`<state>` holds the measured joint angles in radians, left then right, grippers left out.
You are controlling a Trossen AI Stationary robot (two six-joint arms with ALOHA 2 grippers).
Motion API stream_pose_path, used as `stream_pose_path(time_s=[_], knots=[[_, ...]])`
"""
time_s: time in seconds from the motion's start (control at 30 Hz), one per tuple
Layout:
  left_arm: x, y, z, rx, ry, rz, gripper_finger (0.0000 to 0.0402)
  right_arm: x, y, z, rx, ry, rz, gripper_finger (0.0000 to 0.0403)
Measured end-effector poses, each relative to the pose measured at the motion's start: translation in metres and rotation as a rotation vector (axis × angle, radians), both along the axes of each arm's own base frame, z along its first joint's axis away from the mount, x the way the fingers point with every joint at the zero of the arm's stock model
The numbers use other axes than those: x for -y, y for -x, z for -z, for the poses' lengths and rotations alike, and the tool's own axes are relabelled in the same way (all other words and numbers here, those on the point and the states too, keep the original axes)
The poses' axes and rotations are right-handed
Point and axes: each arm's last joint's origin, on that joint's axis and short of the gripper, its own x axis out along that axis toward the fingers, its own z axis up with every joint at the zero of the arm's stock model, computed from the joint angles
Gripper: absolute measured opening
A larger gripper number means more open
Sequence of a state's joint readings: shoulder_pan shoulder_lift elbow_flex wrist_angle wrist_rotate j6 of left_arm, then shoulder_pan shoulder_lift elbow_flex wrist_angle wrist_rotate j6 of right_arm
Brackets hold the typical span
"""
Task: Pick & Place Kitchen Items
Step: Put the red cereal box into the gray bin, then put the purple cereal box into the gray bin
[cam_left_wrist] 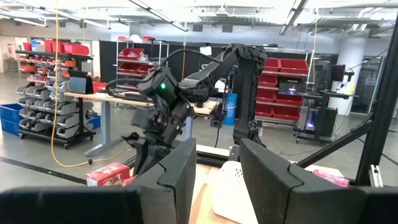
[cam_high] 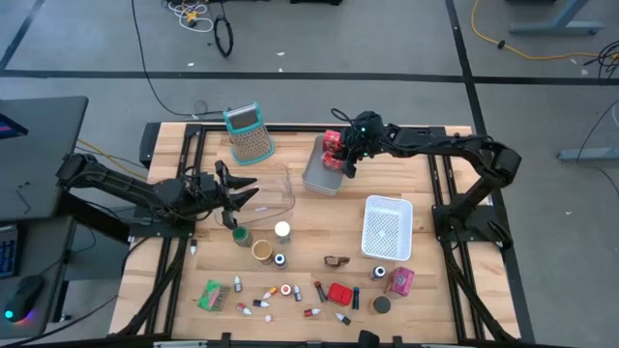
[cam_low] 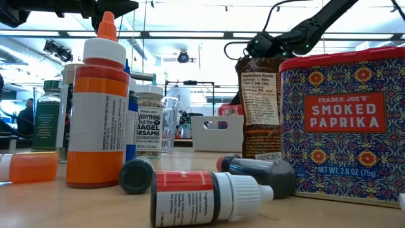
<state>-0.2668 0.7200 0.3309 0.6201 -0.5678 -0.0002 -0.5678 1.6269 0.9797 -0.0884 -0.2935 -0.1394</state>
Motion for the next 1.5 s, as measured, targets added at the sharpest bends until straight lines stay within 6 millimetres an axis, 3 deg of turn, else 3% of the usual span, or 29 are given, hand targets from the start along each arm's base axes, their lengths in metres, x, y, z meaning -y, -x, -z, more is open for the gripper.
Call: stream_pose_path(time_s=[0.4, 0.77, 0.9, 1.13, 1.3, 1.5], knots=[[0.0, 0.0, 0.0, 0.0, 0.0, 0.0, 0.0132, 0.002, 0.001, -0.003, 0.001, 0.039, 0.035, 0.0112], [-0.001, 0.0, 0.0, -0.002, 0.003, -0.018, 0.0132, -0.014, 0.016, -0.055, 0.126, 0.151, 0.023, 0.0125], [-0.001, 0.0, 0.0, -0.003, 0.003, -0.018, 0.0132, -0.034, 0.023, -0.073, 0.166, 0.126, -0.068, 0.0125], [0.0, -0.001, 0.004, -0.029, 0.034, -0.011, 0.0132, -0.087, 0.048, -0.101, 0.139, 0.083, -0.208, 0.0126], [0.0, -0.001, 0.005, -0.027, 0.066, -0.005, 0.0132, -0.126, 0.06, -0.108, 0.102, 0.012, -0.315, 0.0132], [0.0, -0.001, 0.005, -0.012, 0.11, 0.004, 0.0132, -0.165, 0.064, -0.109, 0.061, -0.059, -0.44, 0.0172]])
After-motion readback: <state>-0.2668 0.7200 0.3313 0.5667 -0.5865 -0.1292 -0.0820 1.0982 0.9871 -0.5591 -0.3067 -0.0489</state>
